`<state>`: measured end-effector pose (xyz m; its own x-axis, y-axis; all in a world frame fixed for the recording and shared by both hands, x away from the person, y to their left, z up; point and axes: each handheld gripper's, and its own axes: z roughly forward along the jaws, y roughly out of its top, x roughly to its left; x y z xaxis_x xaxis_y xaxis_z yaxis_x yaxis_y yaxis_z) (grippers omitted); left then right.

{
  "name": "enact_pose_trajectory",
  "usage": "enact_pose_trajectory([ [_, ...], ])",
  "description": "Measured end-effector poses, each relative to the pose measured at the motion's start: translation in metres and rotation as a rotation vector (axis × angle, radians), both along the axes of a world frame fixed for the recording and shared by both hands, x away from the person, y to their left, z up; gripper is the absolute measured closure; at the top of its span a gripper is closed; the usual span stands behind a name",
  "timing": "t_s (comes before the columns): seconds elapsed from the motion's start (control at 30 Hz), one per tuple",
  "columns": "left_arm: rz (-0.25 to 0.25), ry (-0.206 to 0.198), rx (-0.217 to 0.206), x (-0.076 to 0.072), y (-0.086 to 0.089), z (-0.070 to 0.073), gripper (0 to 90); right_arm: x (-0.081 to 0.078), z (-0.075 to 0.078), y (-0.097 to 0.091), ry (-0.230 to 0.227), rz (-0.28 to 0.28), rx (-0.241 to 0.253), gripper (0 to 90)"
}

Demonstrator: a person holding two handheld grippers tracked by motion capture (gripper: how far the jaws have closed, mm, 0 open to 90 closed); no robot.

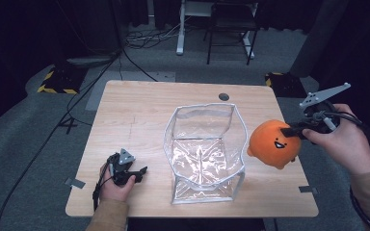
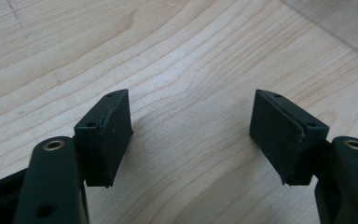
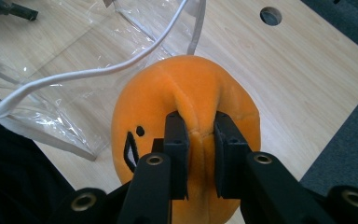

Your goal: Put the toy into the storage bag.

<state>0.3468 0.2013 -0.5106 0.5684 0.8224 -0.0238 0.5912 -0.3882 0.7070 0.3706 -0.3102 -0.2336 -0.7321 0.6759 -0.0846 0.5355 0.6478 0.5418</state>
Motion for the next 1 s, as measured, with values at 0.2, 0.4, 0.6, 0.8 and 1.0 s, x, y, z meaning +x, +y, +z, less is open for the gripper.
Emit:
enact_pose_trajectory([
  [0.2,0.003,-0.005,-0.002,0.0,0.0,0.0,29.8,-0.007,0.021,0.003,-0.023,0.008,-0.013,78.5],
  [0.4,0.0,-0.004,-0.004,0.0,0.0,0.0,30.5,-0.01,0.039,0.005,-0.039,0.016,-0.022,78.5],
  [0.6,0.0,-0.006,-0.003,0.0,0.0,0.0,30.6,-0.009,0.05,0.009,-0.05,0.016,-0.011,78.6],
  [0.8,-0.003,-0.005,-0.003,0.0,0.0,0.0,30.6,-0.009,0.062,0.016,-0.064,0.02,-0.001,78.6],
  [1.0,-0.006,-0.006,-0.002,0.0,0.0,0.0,31.0,-0.007,0.077,0.031,-0.088,0.036,-0.008,78.6],
])
